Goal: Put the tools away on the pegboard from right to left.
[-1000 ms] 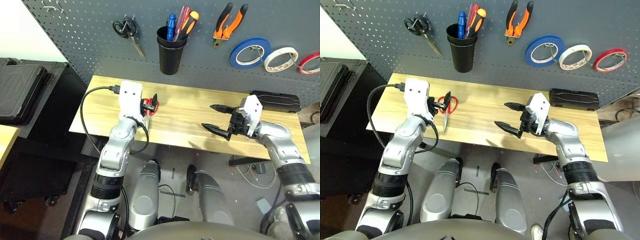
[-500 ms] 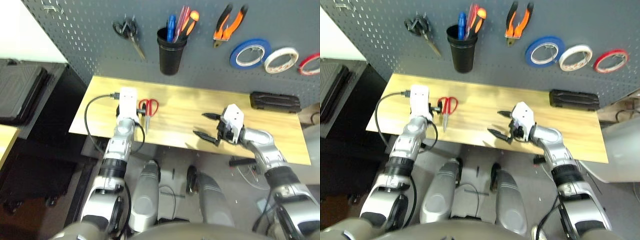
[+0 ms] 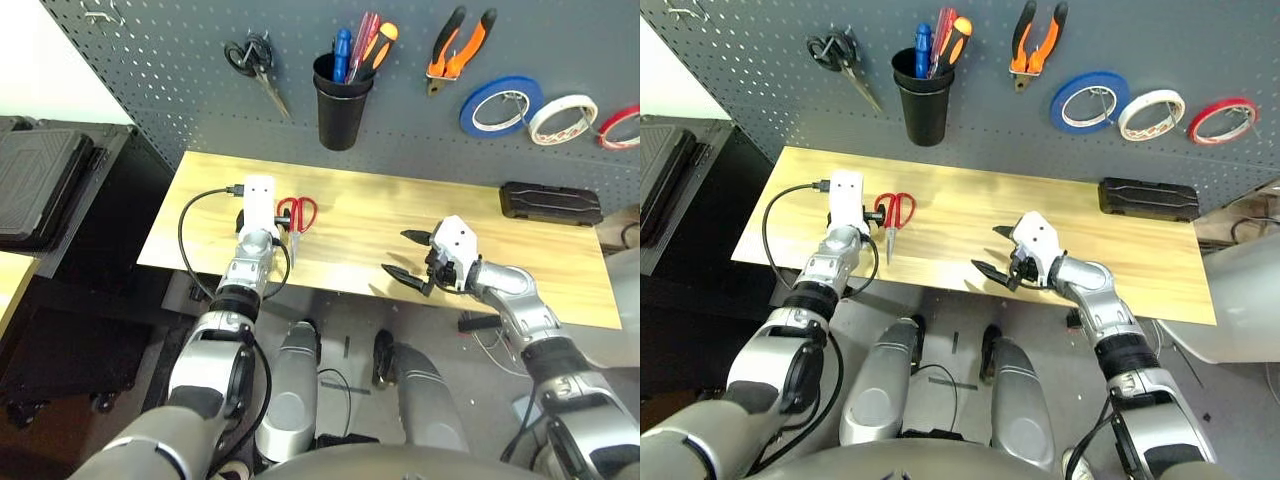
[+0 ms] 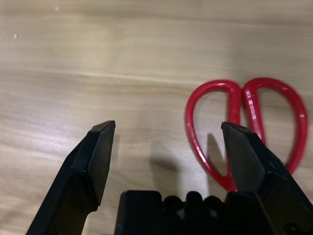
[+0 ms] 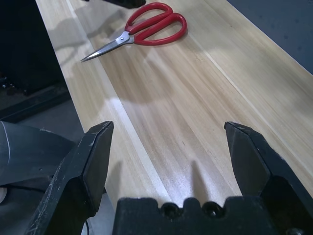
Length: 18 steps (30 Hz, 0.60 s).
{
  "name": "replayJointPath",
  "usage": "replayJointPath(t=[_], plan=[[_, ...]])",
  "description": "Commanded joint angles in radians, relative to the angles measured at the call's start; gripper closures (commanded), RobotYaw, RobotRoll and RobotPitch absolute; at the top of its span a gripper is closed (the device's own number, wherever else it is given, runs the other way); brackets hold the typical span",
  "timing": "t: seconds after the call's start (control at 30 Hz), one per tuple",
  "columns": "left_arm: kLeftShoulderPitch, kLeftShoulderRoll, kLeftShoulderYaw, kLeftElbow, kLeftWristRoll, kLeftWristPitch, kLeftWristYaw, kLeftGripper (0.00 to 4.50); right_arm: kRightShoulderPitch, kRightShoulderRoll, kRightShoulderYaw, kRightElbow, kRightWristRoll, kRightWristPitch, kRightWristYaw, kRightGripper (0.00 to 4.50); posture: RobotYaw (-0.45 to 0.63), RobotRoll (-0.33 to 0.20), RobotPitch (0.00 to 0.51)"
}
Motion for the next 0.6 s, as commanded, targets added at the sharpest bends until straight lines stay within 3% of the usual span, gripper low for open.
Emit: replayJointPath(t=[0.03,0.33,0.43,0.6], plan=[[-0.015,0.000,0.011,0.102,-0.002,-0.025,0.014,0.06,0.016,-0.001,0.015,-0.013,-0.008,0.014,-0.006,0.00,0.26,0.000,0.281],[-0.031,-0.006,0.012,0.220,-0.005,-0.028,-0.026,0.06,0.018,-0.014,0.011,-0.052,-0.007,0.033,-0.007,0.00,0.24,0.000,0.273],[-0.025,-0.013,0.011,0.230,-0.006,-0.031,-0.044,1.04,0.019,-0.020,0.013,-0.062,-0.003,0.033,0.004,0.00,0.24,0.000,0.268],[-0.019,-0.028,0.012,0.228,-0.009,-0.038,-0.046,3.06,0.016,-0.027,0.013,-0.061,0.001,0.027,0.020,0.00,0.25,0.000,0.263]])
